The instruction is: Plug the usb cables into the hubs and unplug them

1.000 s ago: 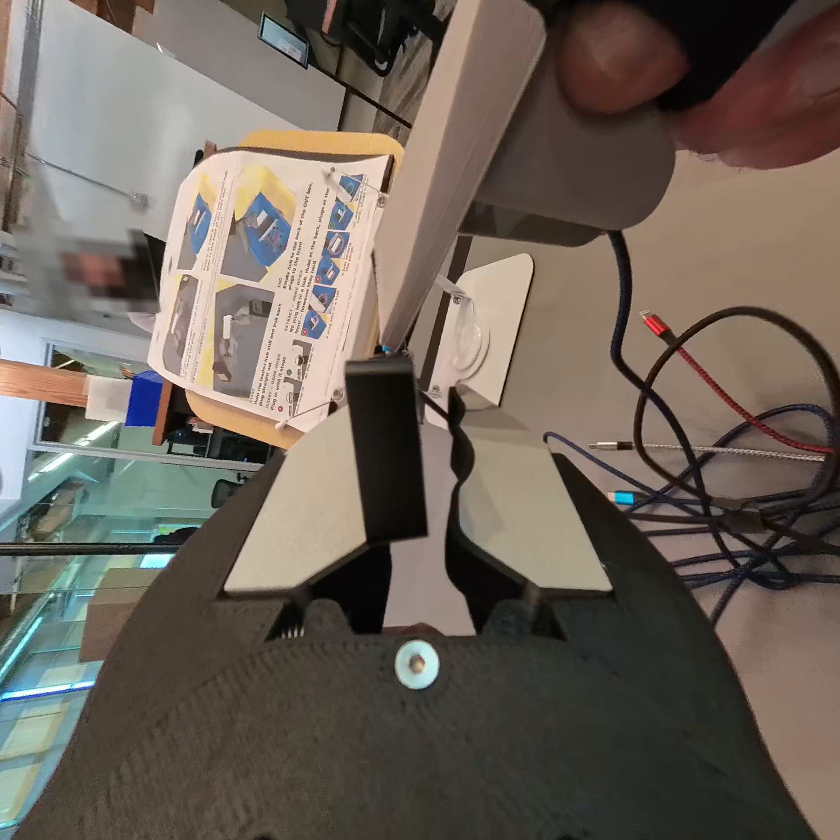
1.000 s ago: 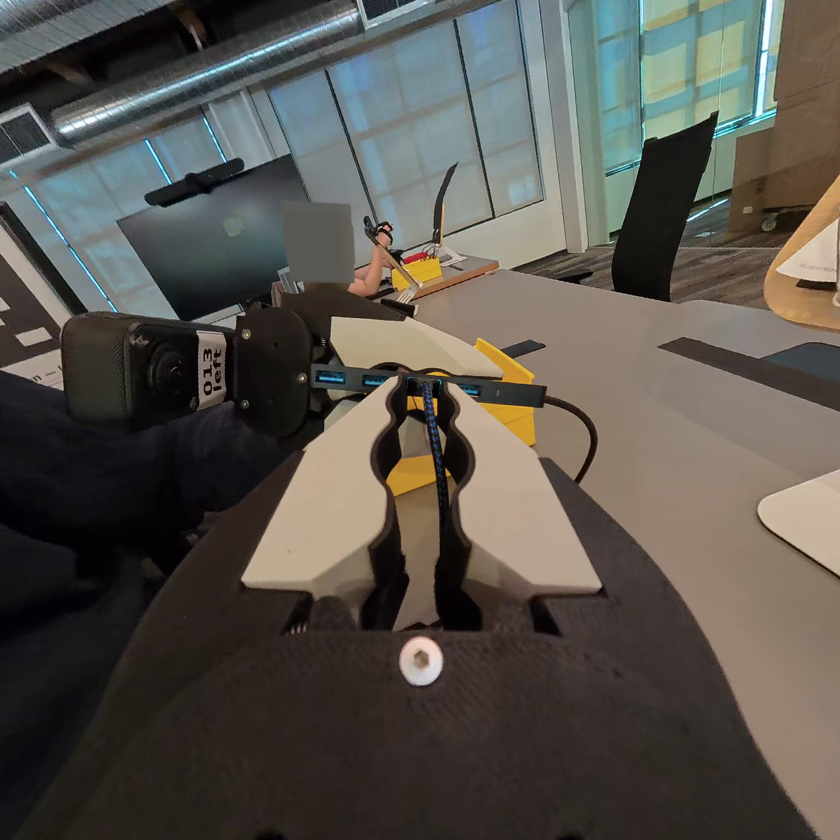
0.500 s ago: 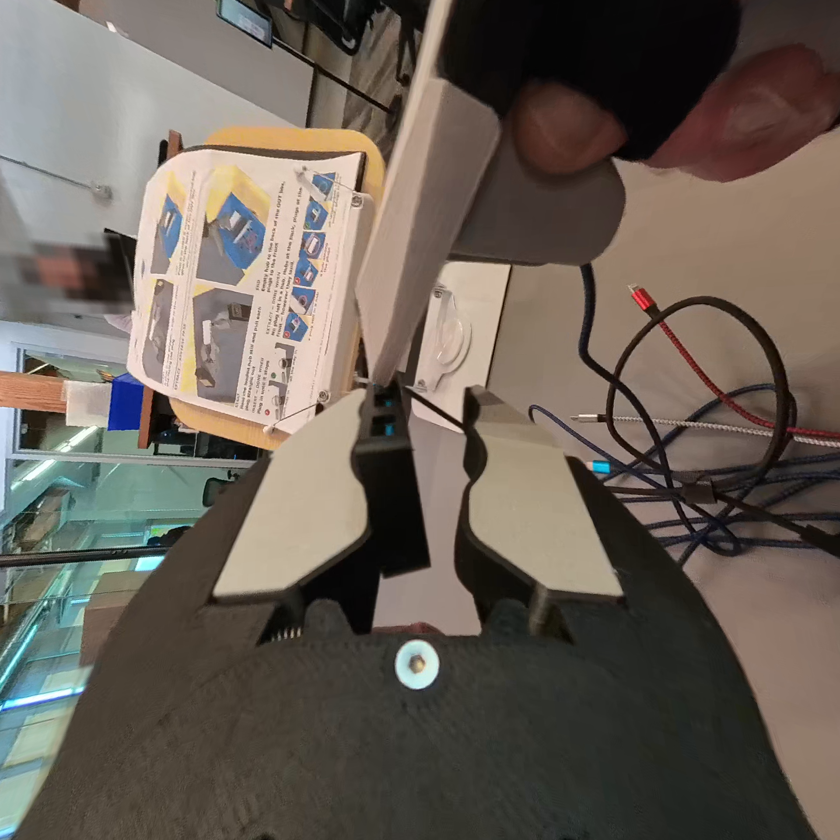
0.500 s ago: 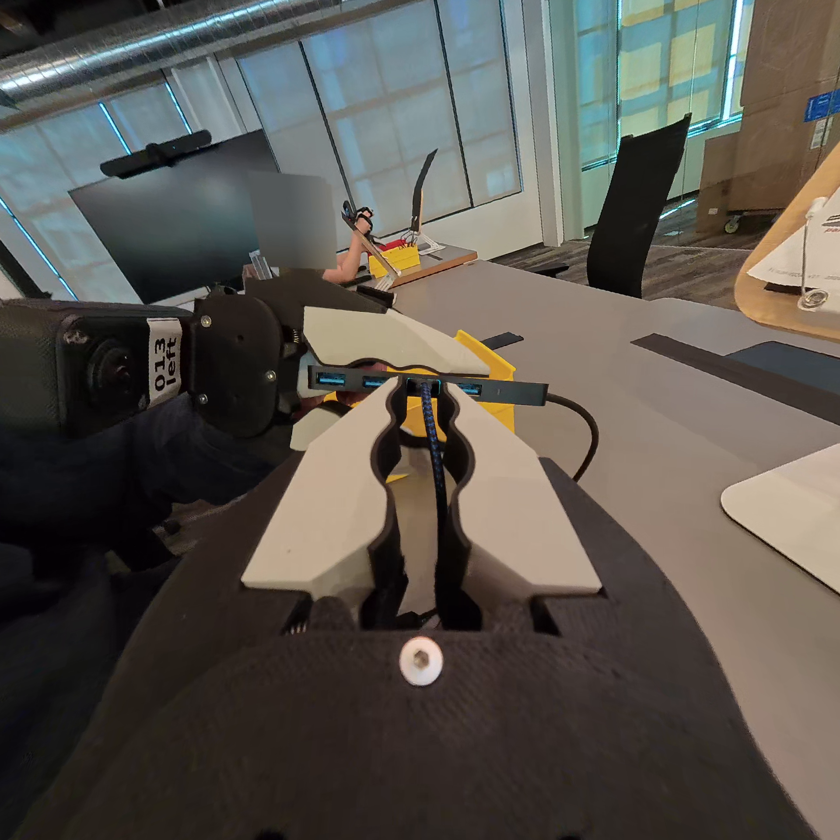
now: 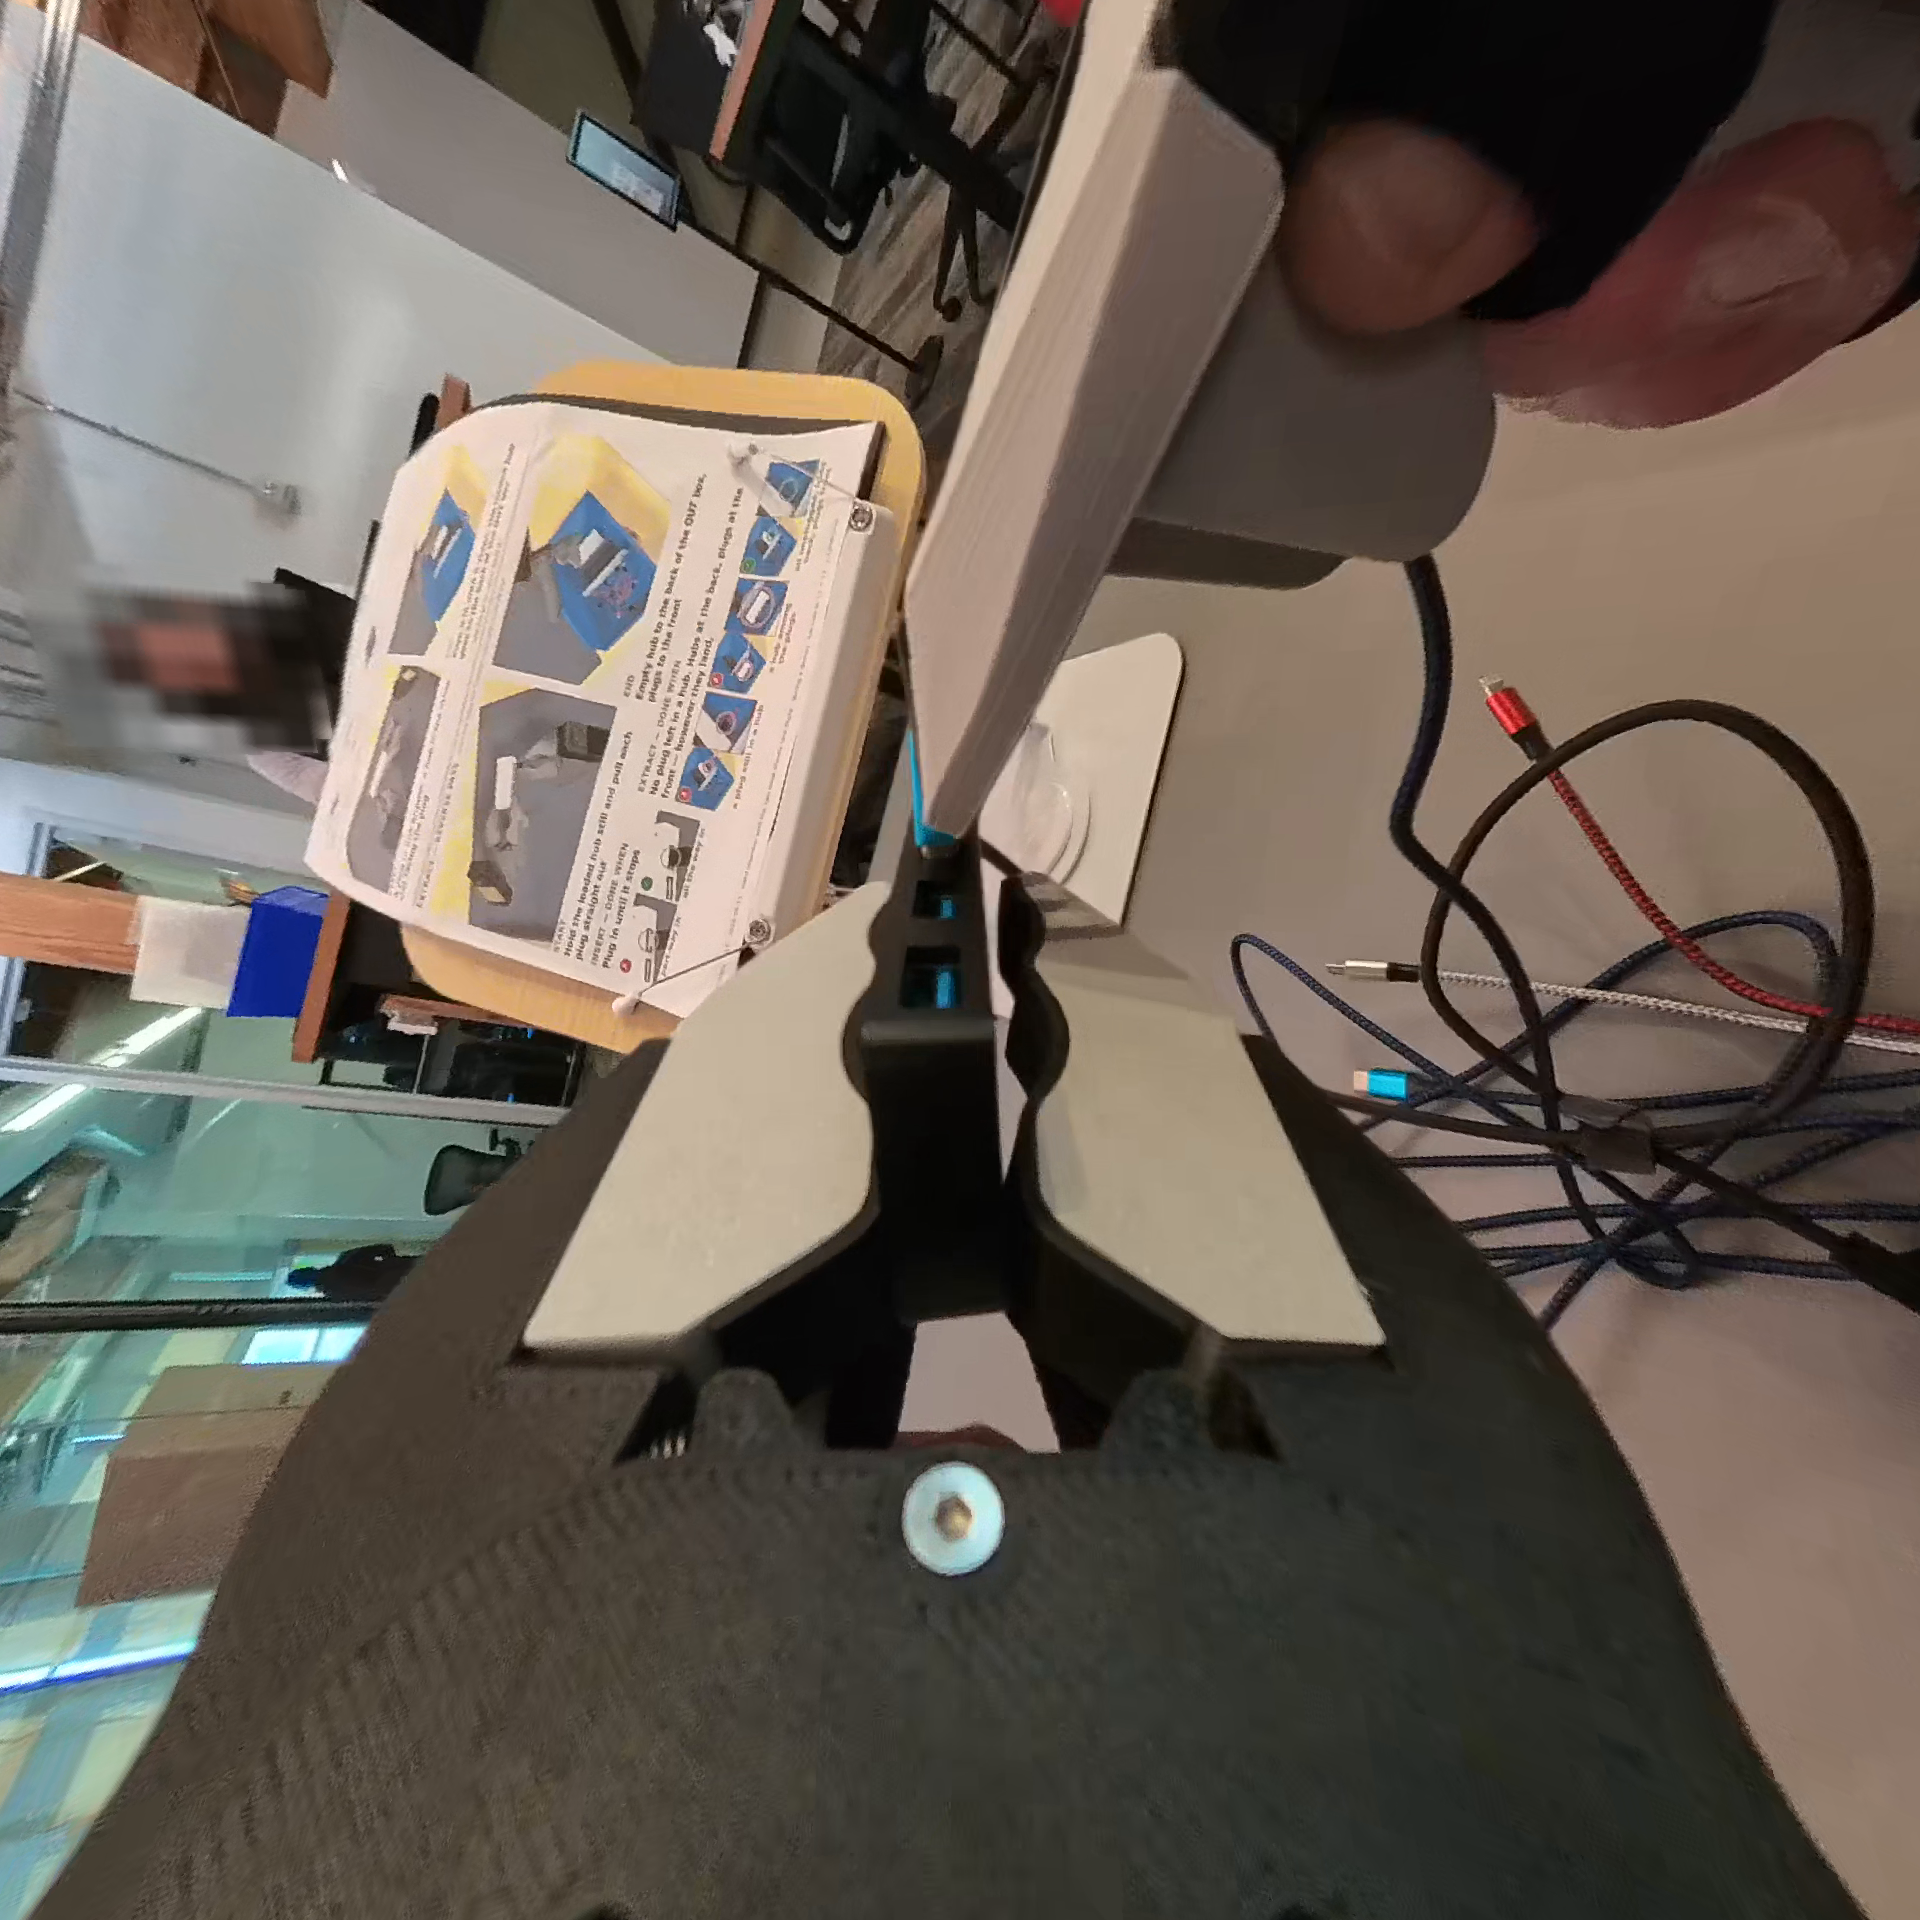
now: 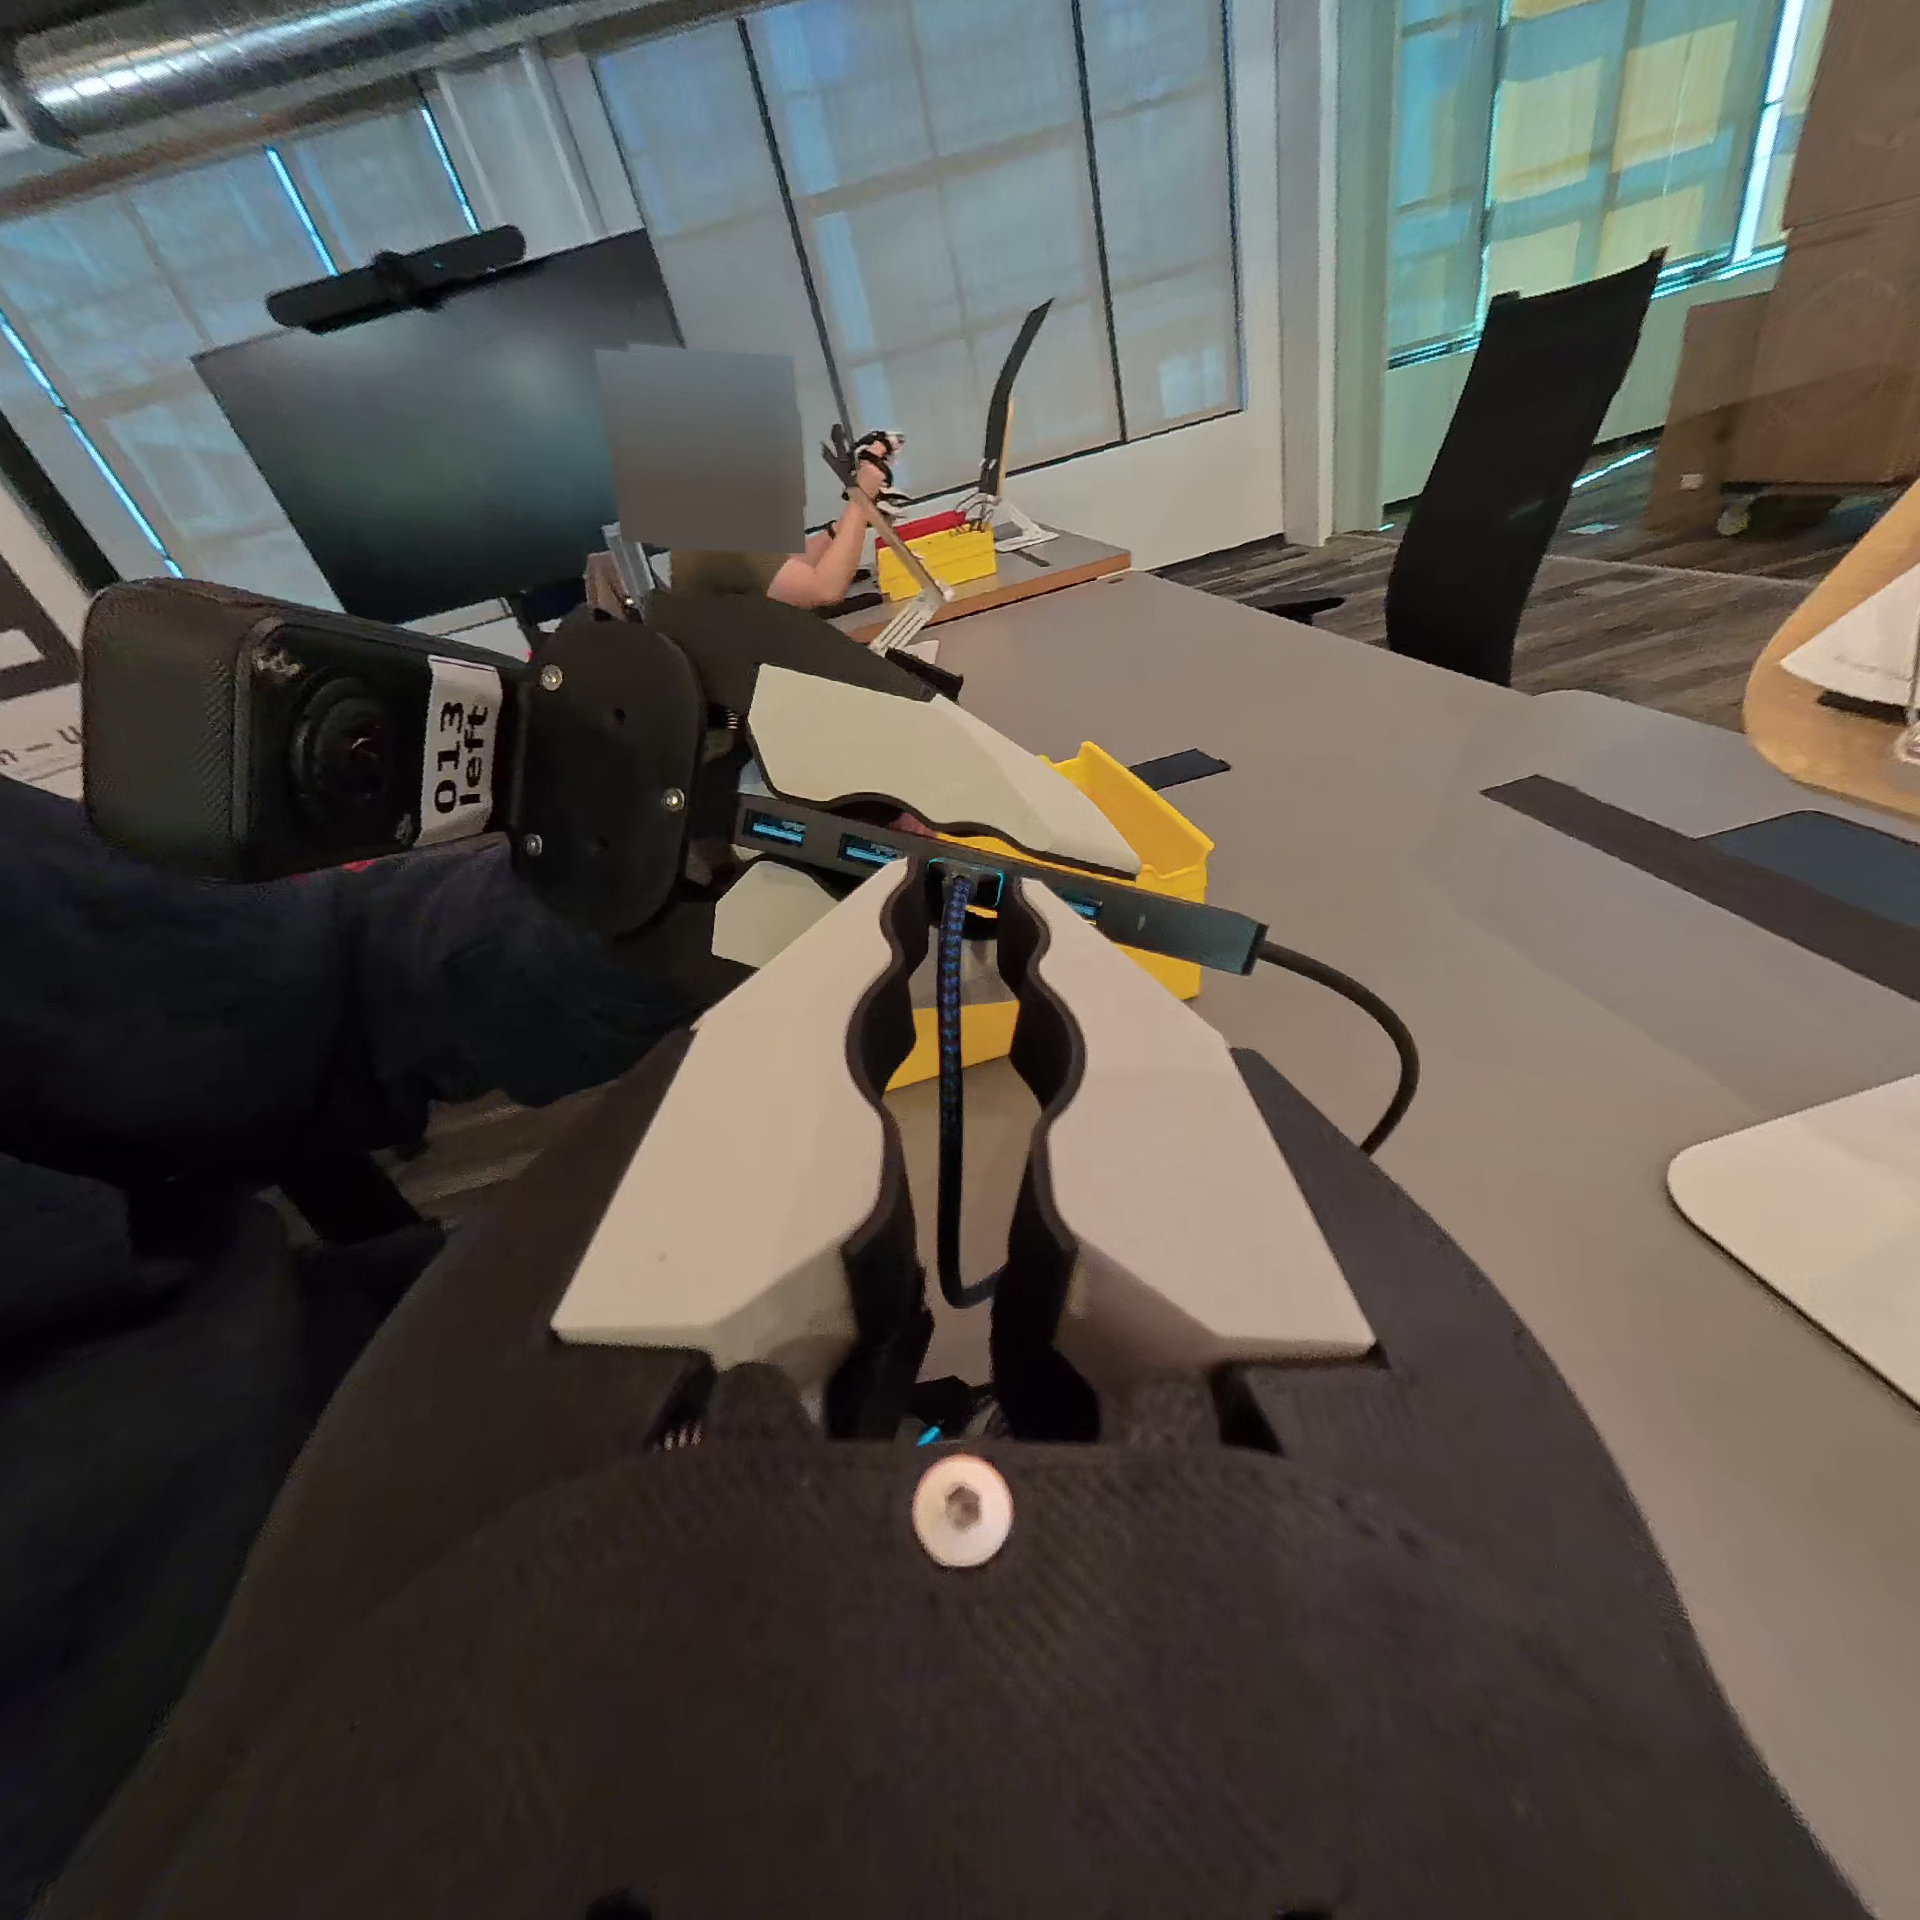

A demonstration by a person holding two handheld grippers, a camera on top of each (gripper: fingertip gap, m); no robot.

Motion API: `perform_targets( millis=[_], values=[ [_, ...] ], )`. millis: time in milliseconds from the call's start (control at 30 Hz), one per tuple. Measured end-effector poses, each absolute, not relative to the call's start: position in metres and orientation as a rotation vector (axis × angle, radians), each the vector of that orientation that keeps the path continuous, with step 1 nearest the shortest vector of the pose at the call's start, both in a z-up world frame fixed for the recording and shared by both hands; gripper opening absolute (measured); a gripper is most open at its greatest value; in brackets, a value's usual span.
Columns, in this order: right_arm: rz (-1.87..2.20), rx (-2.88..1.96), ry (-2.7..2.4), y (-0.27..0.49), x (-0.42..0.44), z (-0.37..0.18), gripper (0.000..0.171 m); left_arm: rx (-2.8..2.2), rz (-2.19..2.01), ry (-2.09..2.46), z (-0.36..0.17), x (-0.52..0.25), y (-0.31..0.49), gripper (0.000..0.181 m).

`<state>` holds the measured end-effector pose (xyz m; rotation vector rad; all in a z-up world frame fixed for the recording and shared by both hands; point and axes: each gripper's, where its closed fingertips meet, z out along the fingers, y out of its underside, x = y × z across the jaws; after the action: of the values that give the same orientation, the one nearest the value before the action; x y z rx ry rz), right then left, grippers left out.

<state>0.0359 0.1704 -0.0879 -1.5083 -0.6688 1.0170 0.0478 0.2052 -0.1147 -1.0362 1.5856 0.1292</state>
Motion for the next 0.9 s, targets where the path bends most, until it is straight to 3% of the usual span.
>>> perform_targets(
  millis=[133, 333, 633, 900],
  values=[
    [1.083, -1.512, -0.670, 0.171, 0.037, -0.092, 0.011, -1.048, 0.144, 1.599, -0.120, 0.047, 0.207, 0.017],
    [0.832, -1.577, -0.652, 0.178, 0.034, -0.095, 0.011, -1.083, 0.175, 1.559, -0.126, 0.041, 0.222, 0.017],
    [0.945, -1.562, -0.628, 0.181, 0.037, -0.097, 0.011, -1.017, 0.204, 1.548, -0.118, 0.051, 0.212, 0.023],
    [0.849, -1.568, -0.654, 0.182, 0.034, -0.101, 0.011, -1.117, 0.217, 1.548, -0.125, 0.050, 0.216, 0.017]
  ],
)
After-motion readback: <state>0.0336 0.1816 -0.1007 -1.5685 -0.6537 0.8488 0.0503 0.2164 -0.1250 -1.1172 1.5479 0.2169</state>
